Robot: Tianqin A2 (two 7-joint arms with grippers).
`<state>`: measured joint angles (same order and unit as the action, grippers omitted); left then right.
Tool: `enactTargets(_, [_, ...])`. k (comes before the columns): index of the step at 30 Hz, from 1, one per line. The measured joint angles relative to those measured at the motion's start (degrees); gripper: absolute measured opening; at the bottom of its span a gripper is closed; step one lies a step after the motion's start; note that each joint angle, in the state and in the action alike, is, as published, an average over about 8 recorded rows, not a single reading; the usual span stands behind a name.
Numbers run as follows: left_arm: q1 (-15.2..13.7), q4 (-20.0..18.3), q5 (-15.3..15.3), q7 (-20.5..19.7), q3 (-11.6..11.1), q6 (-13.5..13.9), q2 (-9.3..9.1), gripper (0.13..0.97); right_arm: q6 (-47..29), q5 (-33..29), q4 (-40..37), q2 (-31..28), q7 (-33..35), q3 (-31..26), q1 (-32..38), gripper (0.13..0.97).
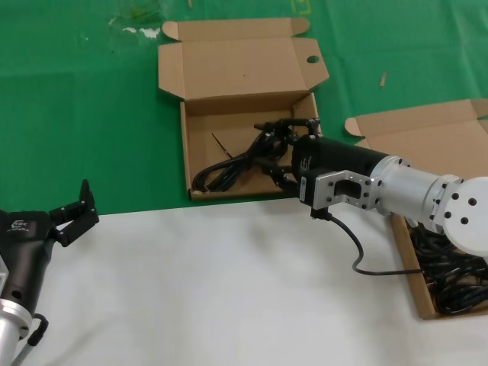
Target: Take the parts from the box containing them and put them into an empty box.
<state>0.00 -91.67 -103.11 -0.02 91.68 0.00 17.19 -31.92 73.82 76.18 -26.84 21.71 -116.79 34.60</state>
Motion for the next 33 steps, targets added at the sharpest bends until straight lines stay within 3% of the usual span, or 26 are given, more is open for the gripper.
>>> enactTargets(3, [0.0, 0.0, 0.0, 0.0, 0.0, 0.0, 0.0, 0.966, 0.0, 0.0, 0.0, 0.0, 0.0, 0.0, 0.0, 0.352])
enactTargets(11, [0.0, 0.0, 0.0, 0.0, 0.0, 0.0, 0.0, 0.966, 0.0, 0.0, 0.0, 0.0, 0.0, 0.0, 0.0, 0.542])
enactTargets(15, [0.0, 0.0, 0.0, 0.0, 0.0, 0.0, 0.0, 0.966, 0.0, 0.0, 0.0, 0.0, 0.0, 0.0, 0.0, 0.542])
enactTargets(23, [0.0, 0.0, 0.0, 0.0, 0.0, 0.0, 0.0, 0.966, 0.0, 0.0, 0.0, 0.0, 0.0, 0.0, 0.0, 0.745])
enactTargets(33, [0.0, 0.0, 0.0, 0.0, 0.0, 0.0, 0.0, 0.966, 0.0, 0.0, 0.0, 0.0, 0.0, 0.0, 0.0, 0.883])
